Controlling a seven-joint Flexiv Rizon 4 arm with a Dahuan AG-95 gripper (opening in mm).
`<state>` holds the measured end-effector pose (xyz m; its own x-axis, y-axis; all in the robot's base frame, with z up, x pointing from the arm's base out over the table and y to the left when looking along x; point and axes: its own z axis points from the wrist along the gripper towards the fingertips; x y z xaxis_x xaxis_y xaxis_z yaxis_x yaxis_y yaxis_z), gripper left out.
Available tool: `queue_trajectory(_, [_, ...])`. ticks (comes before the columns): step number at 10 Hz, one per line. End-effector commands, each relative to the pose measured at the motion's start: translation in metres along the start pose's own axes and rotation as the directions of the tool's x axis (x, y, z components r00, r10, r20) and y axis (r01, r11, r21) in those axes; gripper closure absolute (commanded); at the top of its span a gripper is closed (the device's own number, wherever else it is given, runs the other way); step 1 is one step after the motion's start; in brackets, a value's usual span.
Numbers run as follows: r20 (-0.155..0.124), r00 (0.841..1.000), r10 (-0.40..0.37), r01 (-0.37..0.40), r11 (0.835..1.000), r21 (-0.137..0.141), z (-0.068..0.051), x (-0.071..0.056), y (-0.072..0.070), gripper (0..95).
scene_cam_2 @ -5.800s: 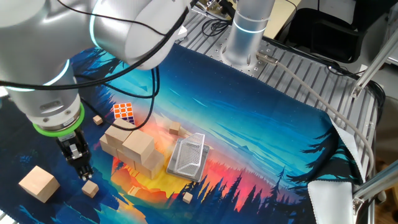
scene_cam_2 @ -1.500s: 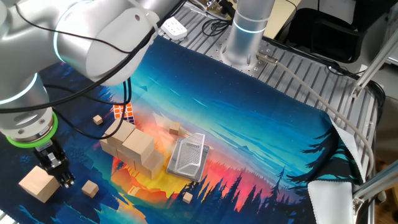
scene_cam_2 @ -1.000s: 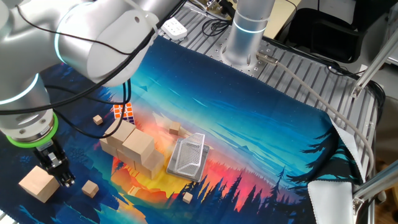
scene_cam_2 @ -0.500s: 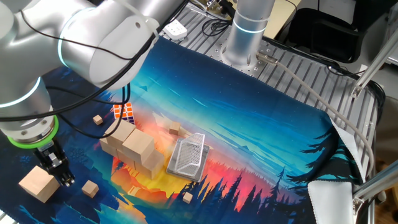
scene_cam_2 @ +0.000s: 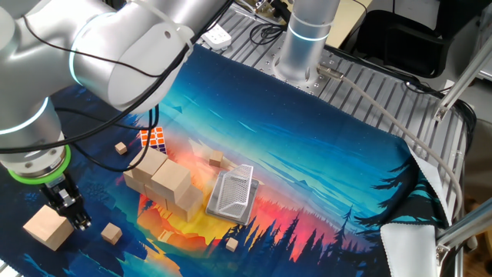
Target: Stack the blocks into a pyramid shape
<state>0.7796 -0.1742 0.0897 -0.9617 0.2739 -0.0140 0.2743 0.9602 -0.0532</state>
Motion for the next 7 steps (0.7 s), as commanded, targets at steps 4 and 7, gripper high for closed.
queue_trajectory(4, [0.001, 1.000, -0.023, 0.023, 1.000, -0.005, 0.0051, -0.0015, -0.0068, 0.0])
queue_trajectory(7, [0.002, 1.000, -0.030, 0.030, 1.000, -0.005, 0.0062, -0.0016, -0.0085, 0.0])
